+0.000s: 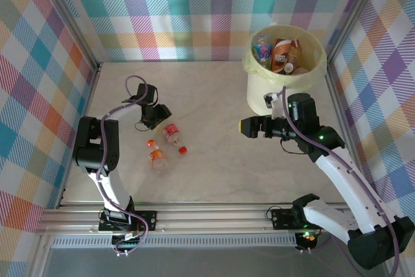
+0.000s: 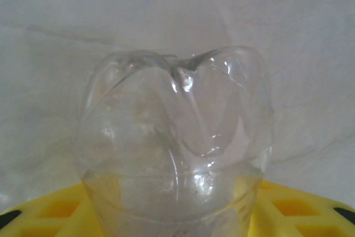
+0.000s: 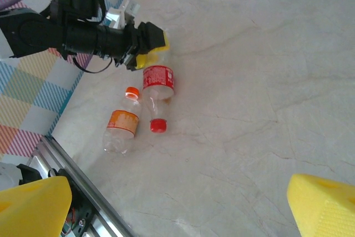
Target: Put the plastic bottles in the bin
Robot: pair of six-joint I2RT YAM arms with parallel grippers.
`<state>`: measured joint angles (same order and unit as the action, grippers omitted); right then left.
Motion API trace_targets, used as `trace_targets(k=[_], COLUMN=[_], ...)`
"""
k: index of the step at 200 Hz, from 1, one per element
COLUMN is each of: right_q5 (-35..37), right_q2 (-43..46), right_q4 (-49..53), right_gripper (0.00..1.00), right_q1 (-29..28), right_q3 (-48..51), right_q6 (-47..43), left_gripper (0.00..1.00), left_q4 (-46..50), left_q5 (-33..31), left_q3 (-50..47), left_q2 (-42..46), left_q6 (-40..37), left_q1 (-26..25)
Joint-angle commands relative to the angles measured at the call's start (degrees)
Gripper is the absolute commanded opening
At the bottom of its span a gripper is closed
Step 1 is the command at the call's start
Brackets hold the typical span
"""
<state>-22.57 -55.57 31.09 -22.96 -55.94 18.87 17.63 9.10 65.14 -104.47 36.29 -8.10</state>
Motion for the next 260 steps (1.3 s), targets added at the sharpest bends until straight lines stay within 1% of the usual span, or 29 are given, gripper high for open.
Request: trace_targets(k=[1, 16, 33, 53, 70, 87, 119, 143, 182, 219, 260], right_q5=[0.85, 0.75, -3.28, -7.08, -7.31, -9.18, -8.47, -8.48, -9.34, -8.41, -7.40], right_q2=[-1.17, -2.22, -3.74, -6.44, -8.53, -11.00, -16.74, -20.22, -24.76, -26.87, -27.63], right_q4=[-3.15, -5.30, -9.13, -11.92, -15.50, -20.27, -24.16, -26.31, -30.59, -30.81, -30.89], right_gripper=[1.00, 1.00, 0.99, 0.99, 1.00, 1.00, 1.00, 0.98, 0.95, 0.90, 0.84], right_q1=[-0.42, -0.40, -0.48, -0.76, -0.86, -1.41, -4.96, -6.86, -8.73, -10.08, -10.35], right_q3=[1.05, 2.32, 4.00, 4.83, 6.48, 7.97, 7.16, 6.04, 5.22, 4.08, 4.09], right_q6=[2.61, 5.13, 7.16, 7.91, 9.56, 11.98, 13.97, 15.95, 17.83, 18.08, 18.47], left_gripper=[0.54, 0.51, 0.51, 0.51, 0.51, 0.51, 0.52, 0.52, 0.52, 0.52, 0.52], left_q4=[-4.48, -5.33, -7.83, -8.49, -10.17, -11.71, -12.89, -14.40, -16.55, -19.20, -20.01], left_q5=[4.04, 5.32, 8.47, 10.23, 12.96, 15.01, 14.81, 14.18, 13.95, 12.87, 11.95], left_q3=[2.18, 2.62, 2.40, 2.86, 2.58, 2.28, 1.85, 1.24, 0.60, -0.84, -1.35], left_q2=[-0.41, 0.41, 1.48, 3.04, 4.26, 5.51, 8.06, 9.41, 10.19, 10.74, 11.63], left_q6=[0.93, 0.76, 2.01, 2.25, 3.69, 5.49, 8.22, 10.85, 14.57, 17.78, 19.16], left_q1=[-0.04, -1.53, -3.38, -6.33, -8.16, -10.02, -14.52, -17.12, -19.51, -21.08, -22.62])
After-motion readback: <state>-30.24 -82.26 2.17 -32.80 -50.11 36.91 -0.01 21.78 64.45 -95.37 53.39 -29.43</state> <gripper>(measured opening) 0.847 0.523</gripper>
